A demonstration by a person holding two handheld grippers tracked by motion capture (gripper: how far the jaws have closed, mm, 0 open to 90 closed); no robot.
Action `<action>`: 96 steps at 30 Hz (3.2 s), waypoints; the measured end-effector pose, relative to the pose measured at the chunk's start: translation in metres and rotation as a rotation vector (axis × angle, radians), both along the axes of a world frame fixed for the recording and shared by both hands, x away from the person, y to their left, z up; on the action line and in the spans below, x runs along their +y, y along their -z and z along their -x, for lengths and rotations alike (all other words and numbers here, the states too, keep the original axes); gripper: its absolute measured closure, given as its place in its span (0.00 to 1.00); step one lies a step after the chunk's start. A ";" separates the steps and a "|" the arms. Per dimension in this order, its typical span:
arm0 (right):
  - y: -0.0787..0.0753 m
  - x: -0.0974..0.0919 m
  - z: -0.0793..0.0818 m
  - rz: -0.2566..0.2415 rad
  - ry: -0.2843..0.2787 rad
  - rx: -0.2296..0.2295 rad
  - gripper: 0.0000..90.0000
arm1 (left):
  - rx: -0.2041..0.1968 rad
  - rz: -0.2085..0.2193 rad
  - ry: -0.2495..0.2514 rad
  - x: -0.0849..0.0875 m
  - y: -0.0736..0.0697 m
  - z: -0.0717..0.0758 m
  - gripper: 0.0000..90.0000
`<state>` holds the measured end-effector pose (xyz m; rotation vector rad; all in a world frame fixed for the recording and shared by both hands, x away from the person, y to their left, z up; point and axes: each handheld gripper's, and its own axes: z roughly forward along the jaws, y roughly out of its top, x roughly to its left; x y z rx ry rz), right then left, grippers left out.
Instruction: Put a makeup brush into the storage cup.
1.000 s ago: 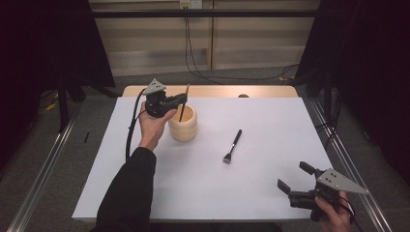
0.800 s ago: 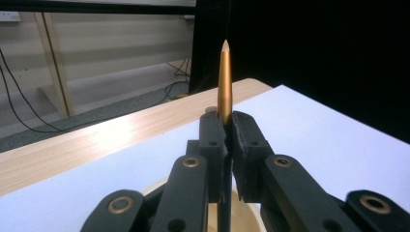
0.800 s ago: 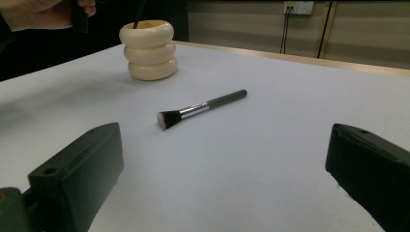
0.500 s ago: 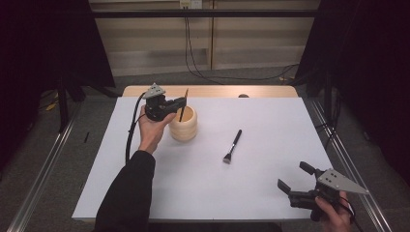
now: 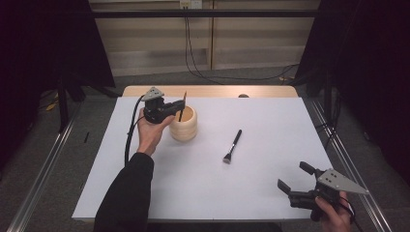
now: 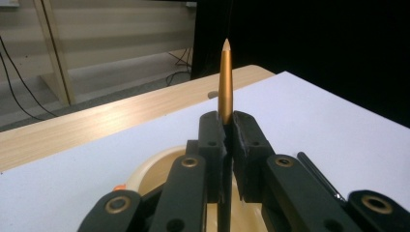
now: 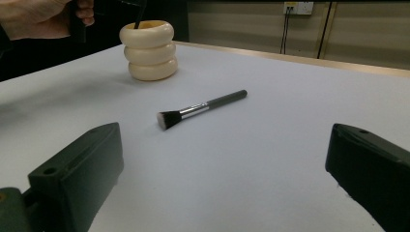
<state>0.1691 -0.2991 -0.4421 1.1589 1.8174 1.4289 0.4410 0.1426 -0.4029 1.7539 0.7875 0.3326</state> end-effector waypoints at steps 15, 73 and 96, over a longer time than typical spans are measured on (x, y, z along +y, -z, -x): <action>0.000 0.000 0.000 0.000 0.001 -0.001 0.00 | -0.008 0.014 0.001 0.001 -0.001 0.001 0.78; 0.000 -0.001 0.001 0.005 0.008 -0.002 0.00 | -0.061 0.022 -0.067 0.035 -0.016 0.092 0.02; 0.000 0.000 0.000 0.007 0.010 -0.002 0.00 | -0.065 0.015 -0.102 0.052 -0.003 0.141 0.02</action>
